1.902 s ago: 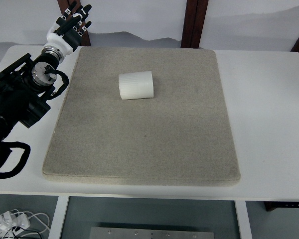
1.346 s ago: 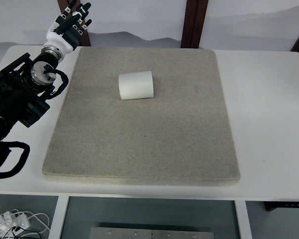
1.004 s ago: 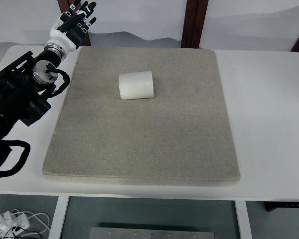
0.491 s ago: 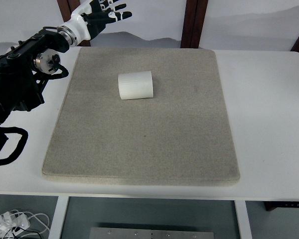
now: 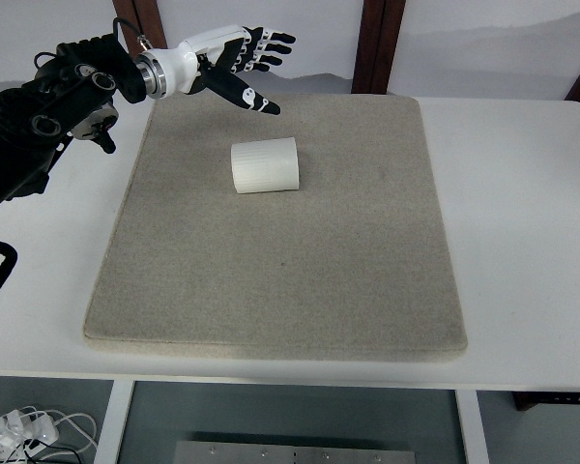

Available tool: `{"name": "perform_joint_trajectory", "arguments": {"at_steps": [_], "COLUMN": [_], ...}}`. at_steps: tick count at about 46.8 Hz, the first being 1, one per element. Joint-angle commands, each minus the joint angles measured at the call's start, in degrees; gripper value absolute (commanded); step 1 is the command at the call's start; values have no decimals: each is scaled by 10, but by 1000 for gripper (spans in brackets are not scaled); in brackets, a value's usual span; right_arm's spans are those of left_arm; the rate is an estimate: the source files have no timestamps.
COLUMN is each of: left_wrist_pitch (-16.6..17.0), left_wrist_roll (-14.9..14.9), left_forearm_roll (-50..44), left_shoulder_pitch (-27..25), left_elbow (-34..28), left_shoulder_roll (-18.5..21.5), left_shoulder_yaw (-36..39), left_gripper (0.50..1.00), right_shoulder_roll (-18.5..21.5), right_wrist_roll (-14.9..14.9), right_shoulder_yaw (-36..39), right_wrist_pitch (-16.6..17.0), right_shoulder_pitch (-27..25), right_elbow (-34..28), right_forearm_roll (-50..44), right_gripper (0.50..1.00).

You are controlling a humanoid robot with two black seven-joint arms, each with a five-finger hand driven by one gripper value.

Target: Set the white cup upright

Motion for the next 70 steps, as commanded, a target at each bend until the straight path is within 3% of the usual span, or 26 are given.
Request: {"name": "perform_joint_trajectory", "arguments": {"at_steps": [1, 9, 23, 27, 57, 70], "left_wrist_pitch": [6, 9, 12, 26, 73, 77], "left_wrist_roll": [3, 19, 61, 71, 82, 81], "left_forearm_roll": [0, 12, 94, 105, 126, 126], "left_shoulder_pitch": [-7, -31, -33, -32, -25, -18], "left_elbow": [-16, -31, -60, -60, -55, -39], "left_shoulder_roll": [4, 11, 8, 4, -22, -37], "left_shoulder_yaw": [47, 114, 120, 121, 166, 177], "left_gripper": [979, 979, 973, 951, 958, 943], "right_shoulder_roll": [0, 0, 0, 0, 0, 0], "right_wrist_roll": [0, 0, 0, 0, 0, 0], "right_shoulder_yaw": [0, 0, 0, 0, 0, 0], "right_wrist_pitch": [0, 0, 0, 0, 0, 0], "right_shoulder_pitch": [0, 0, 0, 0, 0, 0], "right_elbow": [0, 0, 0, 0, 0, 0], "right_forearm_roll": [0, 0, 0, 0, 0, 0], "right_gripper": [952, 952, 952, 952, 952, 952]}}
